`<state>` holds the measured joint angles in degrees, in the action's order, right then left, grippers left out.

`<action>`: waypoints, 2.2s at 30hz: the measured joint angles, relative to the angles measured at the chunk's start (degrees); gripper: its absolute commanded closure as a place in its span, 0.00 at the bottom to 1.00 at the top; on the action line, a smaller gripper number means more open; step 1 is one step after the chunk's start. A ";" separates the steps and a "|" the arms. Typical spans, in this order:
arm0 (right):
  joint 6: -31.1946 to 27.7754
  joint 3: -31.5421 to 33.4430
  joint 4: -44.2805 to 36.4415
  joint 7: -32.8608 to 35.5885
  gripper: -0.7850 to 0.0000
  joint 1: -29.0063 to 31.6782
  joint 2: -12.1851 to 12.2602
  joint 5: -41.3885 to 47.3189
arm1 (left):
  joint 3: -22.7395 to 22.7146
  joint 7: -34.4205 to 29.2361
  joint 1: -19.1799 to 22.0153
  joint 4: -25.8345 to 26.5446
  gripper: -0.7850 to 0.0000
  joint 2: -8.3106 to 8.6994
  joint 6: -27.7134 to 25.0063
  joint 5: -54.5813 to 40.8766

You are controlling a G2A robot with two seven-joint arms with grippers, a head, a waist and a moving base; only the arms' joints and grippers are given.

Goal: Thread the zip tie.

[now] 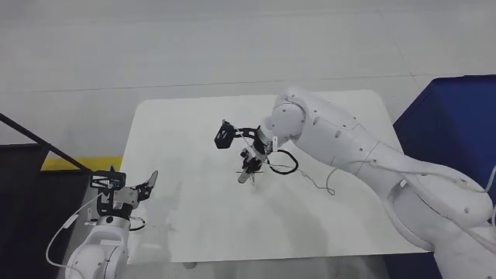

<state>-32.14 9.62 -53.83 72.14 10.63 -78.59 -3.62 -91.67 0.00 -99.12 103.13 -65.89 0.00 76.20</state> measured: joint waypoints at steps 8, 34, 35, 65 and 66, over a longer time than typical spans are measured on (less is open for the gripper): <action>1.11 0.12 5.00 1.11 0.70 1.99 -4.87 -10.72 | 0.00 0.00 0.00 0.00 0.00 0.00 0.00 0.00; -2.93 0.12 20.74 -2.91 0.77 4.13 -16.05 -23.06 | 0.00 0.00 0.00 0.00 0.00 0.00 0.00 0.00; -3.05 0.12 21.17 -3.03 0.78 4.16 -16.28 -23.16 | 0.00 0.00 0.00 0.00 0.00 0.00 0.00 0.00; -3.19 0.12 30.91 -3.18 1.00 1.90 -21.88 -23.03 | 0.00 0.00 0.00 0.00 0.00 0.00 0.00 0.00; -3.15 0.12 30.84 -3.14 1.00 1.62 -21.71 -22.43 | 0.00 0.00 0.00 0.00 0.00 0.00 0.00 0.00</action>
<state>-35.30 9.74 -22.99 69.00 12.25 -100.30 -26.04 -91.67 0.00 -99.12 103.13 -65.89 0.00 76.20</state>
